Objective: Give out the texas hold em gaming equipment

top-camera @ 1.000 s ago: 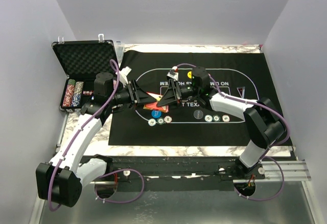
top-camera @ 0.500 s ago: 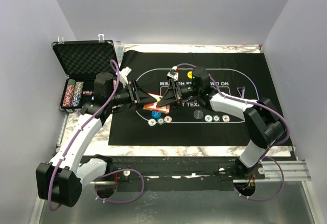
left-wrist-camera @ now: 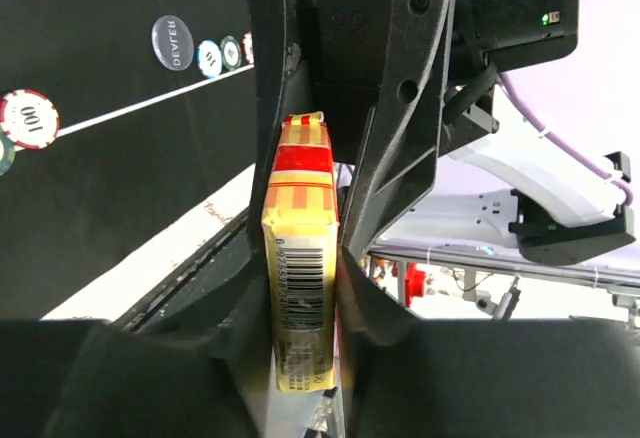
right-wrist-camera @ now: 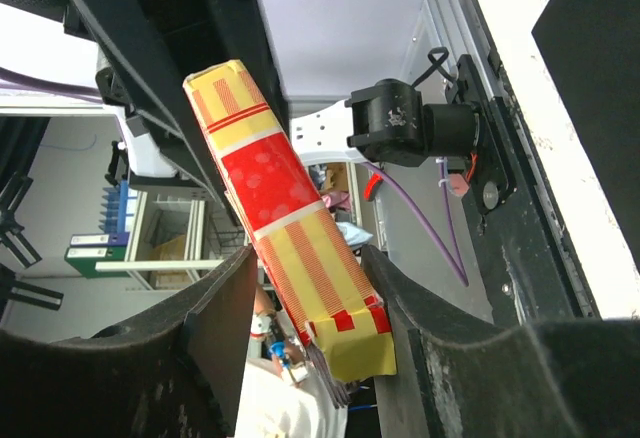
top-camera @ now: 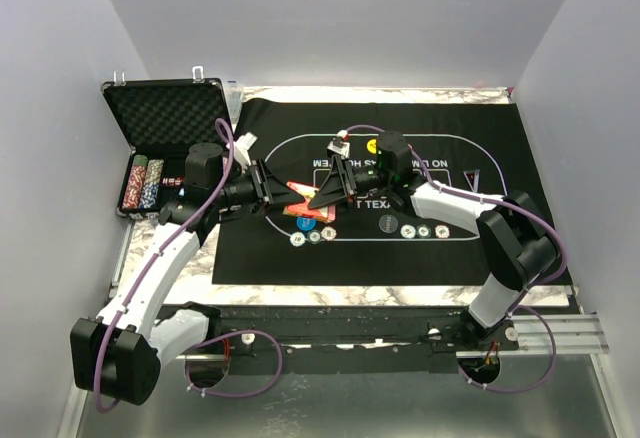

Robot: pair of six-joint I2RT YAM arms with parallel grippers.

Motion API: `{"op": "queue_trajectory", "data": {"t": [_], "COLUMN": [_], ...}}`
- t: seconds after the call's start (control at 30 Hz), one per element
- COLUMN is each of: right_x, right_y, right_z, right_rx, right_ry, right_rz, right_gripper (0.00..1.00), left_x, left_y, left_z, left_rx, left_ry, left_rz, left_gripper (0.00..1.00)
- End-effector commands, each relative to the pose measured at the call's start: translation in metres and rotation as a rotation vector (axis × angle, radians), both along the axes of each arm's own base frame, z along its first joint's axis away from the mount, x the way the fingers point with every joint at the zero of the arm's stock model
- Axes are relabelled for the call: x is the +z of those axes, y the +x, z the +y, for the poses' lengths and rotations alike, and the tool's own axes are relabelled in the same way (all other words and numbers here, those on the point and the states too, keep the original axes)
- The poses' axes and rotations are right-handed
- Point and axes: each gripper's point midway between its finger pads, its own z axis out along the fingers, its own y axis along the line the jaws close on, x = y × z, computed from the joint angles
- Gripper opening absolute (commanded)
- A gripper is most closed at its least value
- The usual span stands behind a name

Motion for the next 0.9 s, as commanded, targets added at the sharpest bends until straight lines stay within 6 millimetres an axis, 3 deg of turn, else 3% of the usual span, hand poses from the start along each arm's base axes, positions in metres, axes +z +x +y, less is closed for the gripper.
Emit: {"op": "queue_trajectory", "data": {"t": [0.0, 0.03, 0.17, 0.23, 0.27, 0.3, 0.33, 0.37, 0.43, 0.57, 0.6, 0.63, 0.67, 0.87], "right_x": [0.005, 0.005, 0.006, 0.006, 0.006, 0.006, 0.006, 0.006, 0.006, 0.006, 0.006, 0.007, 0.008, 0.006], "right_y": [-0.002, -0.002, -0.002, -0.003, -0.003, -0.004, -0.004, -0.004, -0.005, -0.003, -0.003, -0.003, -0.002, 0.006], "right_z": [-0.004, -0.004, -0.005, -0.006, -0.006, -0.006, -0.007, -0.007, -0.007, -0.006, -0.006, -0.006, -0.005, -0.001], "right_rx": [0.007, 0.008, 0.008, 0.008, 0.008, 0.009, 0.010, 0.010, 0.010, 0.006, 0.006, 0.004, 0.002, -0.022], "right_ry": [0.019, 0.019, 0.020, 0.017, 0.016, 0.017, 0.018, 0.018, 0.017, 0.019, 0.019, 0.019, 0.019, -0.013], "right_rz": [-0.024, -0.026, -0.034, -0.031, -0.032, -0.034, -0.035, -0.036, -0.035, -0.038, -0.039, -0.039, -0.041, -0.020], "right_gripper": [0.51, 0.51, 0.51, 0.51, 0.53, 0.56, 0.58, 0.58, 0.58, 0.52, 0.52, 0.52, 0.52, 0.51], "left_x": [0.004, 0.003, -0.001, -0.004, -0.005, -0.005, -0.005, -0.006, -0.005, -0.005, -0.006, -0.006, -0.007, -0.014], "left_y": [0.000, 0.000, 0.001, 0.003, 0.004, 0.004, 0.004, 0.003, 0.002, 0.003, 0.003, 0.003, 0.003, 0.002], "left_z": [-0.001, 0.000, 0.001, 0.003, 0.003, 0.004, 0.003, 0.003, 0.003, 0.003, 0.003, 0.002, 0.002, 0.001], "left_rx": [0.004, 0.003, 0.013, 0.024, 0.027, 0.029, 0.027, 0.023, 0.018, 0.021, 0.020, 0.018, 0.018, 0.020], "left_ry": [-0.005, -0.004, -0.008, -0.009, -0.014, -0.017, -0.018, -0.021, -0.028, -0.027, -0.028, -0.031, -0.032, -0.023], "left_rz": [-0.017, -0.012, 0.005, 0.022, 0.026, 0.031, 0.031, 0.030, 0.030, 0.030, 0.033, 0.035, 0.038, 0.053], "left_gripper": [0.47, 0.46, 0.00, 0.00, 0.12, 0.38, 0.48, 0.42, 0.19, 0.10, 0.17, 0.33, 0.39, 0.40]}}
